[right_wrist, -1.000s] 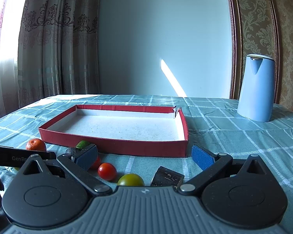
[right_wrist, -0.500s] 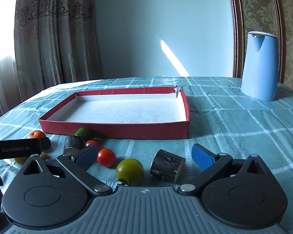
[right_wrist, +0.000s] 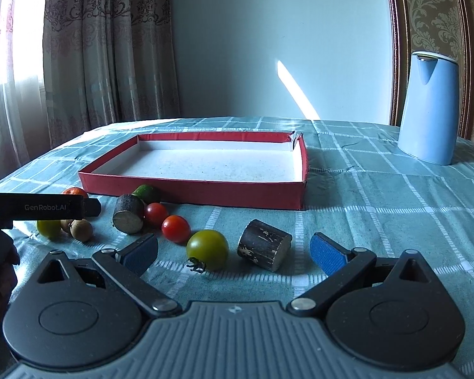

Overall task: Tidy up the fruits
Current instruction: 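Reach the right gripper to the yellow-green tomato and close on it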

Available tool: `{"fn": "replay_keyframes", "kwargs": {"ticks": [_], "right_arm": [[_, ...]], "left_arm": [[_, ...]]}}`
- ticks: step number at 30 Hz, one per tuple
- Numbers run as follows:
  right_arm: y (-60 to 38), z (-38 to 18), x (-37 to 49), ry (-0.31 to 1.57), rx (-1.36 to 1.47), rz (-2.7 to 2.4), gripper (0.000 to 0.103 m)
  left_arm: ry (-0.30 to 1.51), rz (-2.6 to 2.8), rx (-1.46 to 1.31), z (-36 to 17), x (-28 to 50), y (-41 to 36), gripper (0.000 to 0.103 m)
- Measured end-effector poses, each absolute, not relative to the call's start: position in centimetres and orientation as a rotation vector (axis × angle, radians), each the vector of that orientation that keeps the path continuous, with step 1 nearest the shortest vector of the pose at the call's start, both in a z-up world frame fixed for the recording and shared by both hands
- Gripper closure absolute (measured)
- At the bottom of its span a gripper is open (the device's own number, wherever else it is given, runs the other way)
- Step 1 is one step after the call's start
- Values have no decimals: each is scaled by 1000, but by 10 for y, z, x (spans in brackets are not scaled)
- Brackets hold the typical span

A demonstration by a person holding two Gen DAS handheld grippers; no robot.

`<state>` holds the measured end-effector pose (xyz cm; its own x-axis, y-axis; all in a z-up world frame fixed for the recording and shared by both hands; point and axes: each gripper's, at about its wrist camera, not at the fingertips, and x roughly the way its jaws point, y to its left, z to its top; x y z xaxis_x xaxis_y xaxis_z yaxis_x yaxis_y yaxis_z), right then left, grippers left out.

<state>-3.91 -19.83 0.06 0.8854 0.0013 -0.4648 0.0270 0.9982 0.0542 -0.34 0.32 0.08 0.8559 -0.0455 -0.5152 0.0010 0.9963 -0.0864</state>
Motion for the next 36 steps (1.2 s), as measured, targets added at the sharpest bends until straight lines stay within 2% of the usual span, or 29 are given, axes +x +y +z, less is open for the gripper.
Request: {"fn": "replay_keyframes", "kwargs": {"ticks": [18, 20, 21, 24, 26, 27, 28, 36], "right_arm": [[-194, 1, -42, 456, 39, 24, 1], [-191, 1, -42, 463, 26, 43, 10], [-190, 1, -40, 472, 18, 50, 18], [-184, 0, -37, 492, 10, 79, 24], [-180, 0, -35, 503, 0, 97, 34], [-178, -1, -33, 514, -4, 105, 42], [-176, -2, -30, 530, -9, 111, 46], [-174, -4, -15, 573, -27, 93, 48]], "left_arm": [[548, -29, -91, 0, -2, 5, 0], [551, -30, -92, 0, -1, 5, 0], [552, -31, -91, -1, -1, 5, 0], [553, -30, -91, -1, -1, 5, 0], [554, -30, -91, -1, -1, 5, 0], [554, -30, -91, -1, -1, 5, 0], [554, -30, -91, -1, -1, 5, 0], [550, -32, -100, -1, -1, 6, 0]]}}
